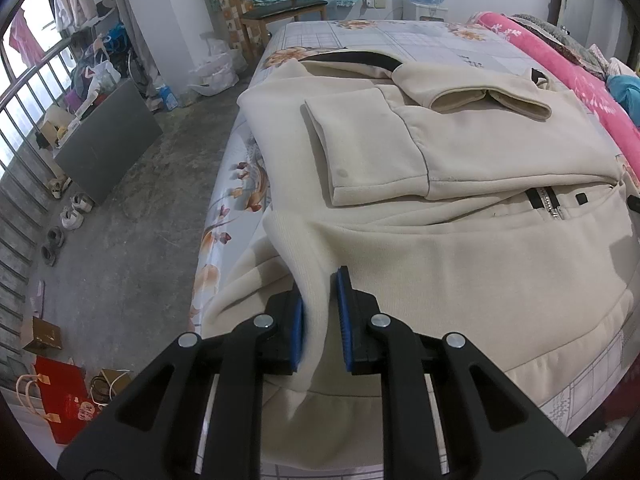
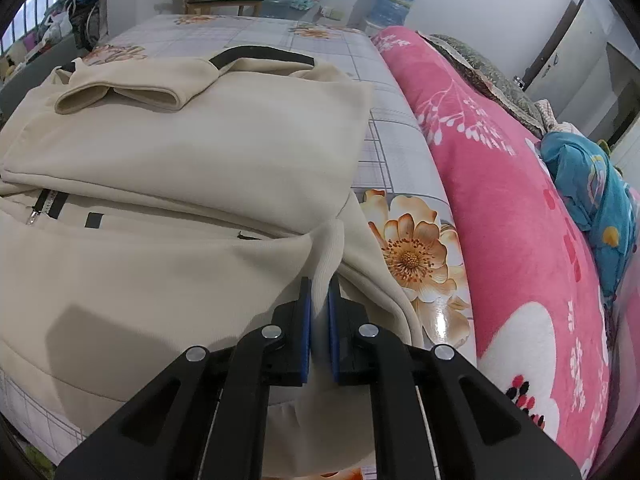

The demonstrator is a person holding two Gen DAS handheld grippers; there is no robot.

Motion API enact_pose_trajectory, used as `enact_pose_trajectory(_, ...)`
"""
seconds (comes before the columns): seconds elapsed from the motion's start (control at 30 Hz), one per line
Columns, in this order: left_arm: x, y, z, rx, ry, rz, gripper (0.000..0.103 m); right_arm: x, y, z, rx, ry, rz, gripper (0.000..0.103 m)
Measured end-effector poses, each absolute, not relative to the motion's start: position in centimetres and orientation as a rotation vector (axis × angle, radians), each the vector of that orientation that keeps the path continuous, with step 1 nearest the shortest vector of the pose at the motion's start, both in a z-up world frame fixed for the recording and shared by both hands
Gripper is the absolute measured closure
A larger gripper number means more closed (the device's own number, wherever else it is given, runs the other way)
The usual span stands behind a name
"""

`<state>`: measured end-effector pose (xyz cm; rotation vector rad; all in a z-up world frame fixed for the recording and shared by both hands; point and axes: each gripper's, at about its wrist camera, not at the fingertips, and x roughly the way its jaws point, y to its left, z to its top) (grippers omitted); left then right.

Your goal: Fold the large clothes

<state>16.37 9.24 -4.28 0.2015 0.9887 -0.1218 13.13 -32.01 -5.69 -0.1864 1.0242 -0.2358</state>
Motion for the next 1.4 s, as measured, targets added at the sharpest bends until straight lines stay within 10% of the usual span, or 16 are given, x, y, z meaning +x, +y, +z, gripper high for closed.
enact_pose_trajectory(1.4,8.6,9.5,1.4,0.256,0.662,-0.089,0.098,7.1,-31.0,-1.0,-0.159,0.734,-0.363,0.097)
